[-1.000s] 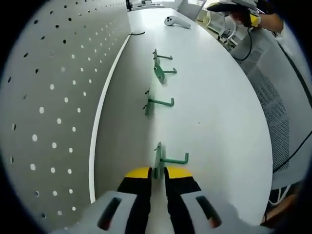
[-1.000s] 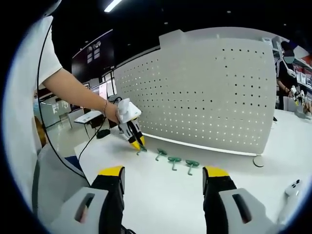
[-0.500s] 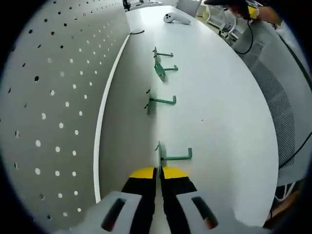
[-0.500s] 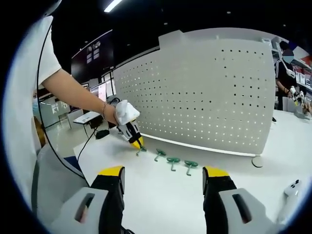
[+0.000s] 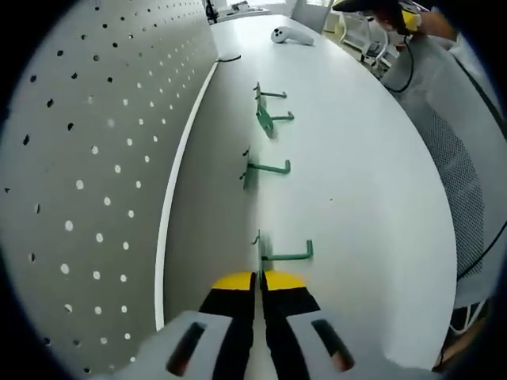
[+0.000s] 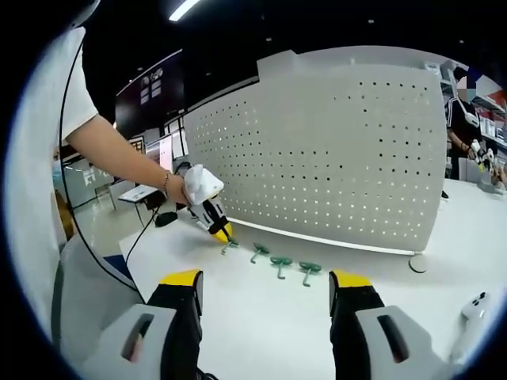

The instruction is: Insert the hook assembly into the mounting plate slot until the hook locks in place.

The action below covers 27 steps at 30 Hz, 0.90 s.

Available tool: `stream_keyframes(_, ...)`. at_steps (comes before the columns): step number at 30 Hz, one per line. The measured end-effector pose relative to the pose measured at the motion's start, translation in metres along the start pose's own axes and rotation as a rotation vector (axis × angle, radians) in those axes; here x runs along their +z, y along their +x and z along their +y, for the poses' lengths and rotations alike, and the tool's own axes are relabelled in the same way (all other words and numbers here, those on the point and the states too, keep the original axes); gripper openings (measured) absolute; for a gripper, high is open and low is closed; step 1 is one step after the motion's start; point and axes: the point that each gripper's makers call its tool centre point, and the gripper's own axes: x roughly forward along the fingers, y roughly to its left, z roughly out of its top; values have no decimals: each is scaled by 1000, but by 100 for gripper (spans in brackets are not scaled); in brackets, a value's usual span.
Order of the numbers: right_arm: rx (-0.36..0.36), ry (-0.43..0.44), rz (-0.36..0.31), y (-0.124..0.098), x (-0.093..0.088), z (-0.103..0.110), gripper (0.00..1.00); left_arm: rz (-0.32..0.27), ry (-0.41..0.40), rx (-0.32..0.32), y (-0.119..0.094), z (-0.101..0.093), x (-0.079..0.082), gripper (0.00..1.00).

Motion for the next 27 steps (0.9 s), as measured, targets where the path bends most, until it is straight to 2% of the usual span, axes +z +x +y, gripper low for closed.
stream_keyframes(6, 0, -3, -6, -1, 2, 0, 62, -81, -71, 40, -9, 6, 11, 3)
stream_keyframes(10, 1, -6, -10, -1, 3, 0, 62, -127, -86, 74, -18, 10, 19, 2)
stream_keyframes(14, 0, -9, -18, -1, 5, 1, 63, -207, -120, 133, -31, 19, 33, 2)
stream_keyframes(18, 0, -14, -25, -1, 9, 1, 63, -245, -129, 181, -42, 24, 40, 2)
stream_keyframes(23, 4, -21, -30, 0, 12, 3, 63, -342, -206, 241, -61, 31, 51, 2)
stream_keyframes(27, 7, -25, -39, 2, 15, 5, 63, -392, -237, 270, -73, 31, 57, 2)
